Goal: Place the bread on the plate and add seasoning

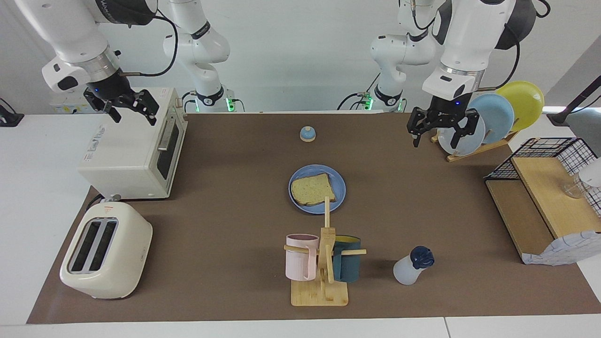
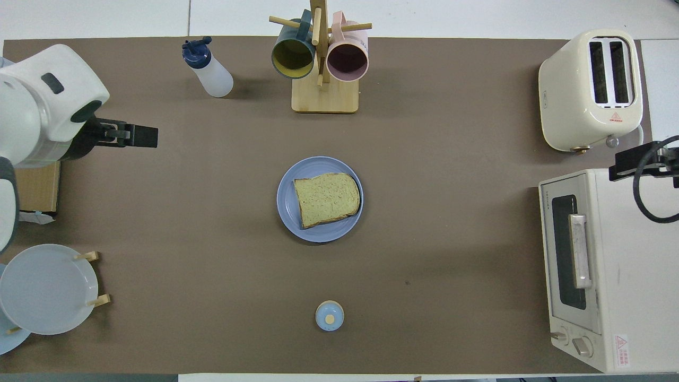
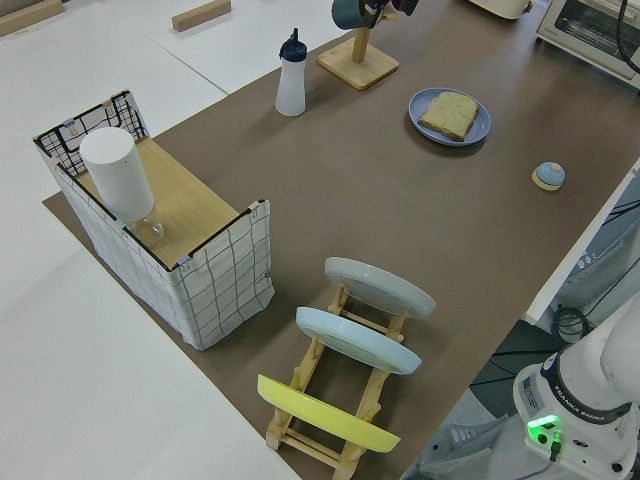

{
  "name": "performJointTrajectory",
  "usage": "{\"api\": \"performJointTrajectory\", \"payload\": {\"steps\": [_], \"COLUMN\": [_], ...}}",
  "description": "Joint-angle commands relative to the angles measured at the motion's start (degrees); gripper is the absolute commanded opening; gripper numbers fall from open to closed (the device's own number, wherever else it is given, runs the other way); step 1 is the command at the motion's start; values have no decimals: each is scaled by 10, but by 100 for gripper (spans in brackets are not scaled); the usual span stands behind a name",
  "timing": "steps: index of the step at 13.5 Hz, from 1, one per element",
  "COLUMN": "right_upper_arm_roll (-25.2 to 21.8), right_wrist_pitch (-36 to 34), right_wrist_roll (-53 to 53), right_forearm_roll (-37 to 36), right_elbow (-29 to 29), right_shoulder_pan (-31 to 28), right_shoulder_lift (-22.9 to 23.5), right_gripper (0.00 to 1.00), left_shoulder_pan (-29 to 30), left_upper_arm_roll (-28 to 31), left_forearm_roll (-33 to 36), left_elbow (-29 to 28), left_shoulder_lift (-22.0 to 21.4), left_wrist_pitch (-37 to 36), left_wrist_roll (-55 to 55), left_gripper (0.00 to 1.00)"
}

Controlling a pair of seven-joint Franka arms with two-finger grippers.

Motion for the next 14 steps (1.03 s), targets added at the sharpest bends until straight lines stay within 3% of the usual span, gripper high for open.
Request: {"api": "performJointTrajectory", "payload": {"steps": [1,3,6,9,14], "right_upper_arm_roll": [4,5,10,12,12], "right_wrist_pitch": [8,8,8,8,8], "right_wrist_roll": [-10,-9,-10,-10,-10], "right_forearm_roll": [-13,-18,-31,-31,-30], "right_elbow": [-1,-1,-1,0,-1], "right_shoulder_pan": [-2,-2,-2,-2,-2], "right_shoulder_lift": [-8,-8,-8,-8,-8], "right_gripper": [100,100,100,100,100], "left_shoulder_pan": [47,54,55,56,81], "left_upper_arm_roll": [-5,-5,-4,-2,-4], "left_forearm_roll": [-33,-36,-40,-50,-53], "left_elbow": [84,174,190,122,-40], "left_shoulder_lift": [23,62,62,30,-36], "left_wrist_pitch": [-132,-238,-286,-268,-119], "left_wrist_roll": [7,8,9,17,26], "left_gripper": [100,100,100,100,100]}}
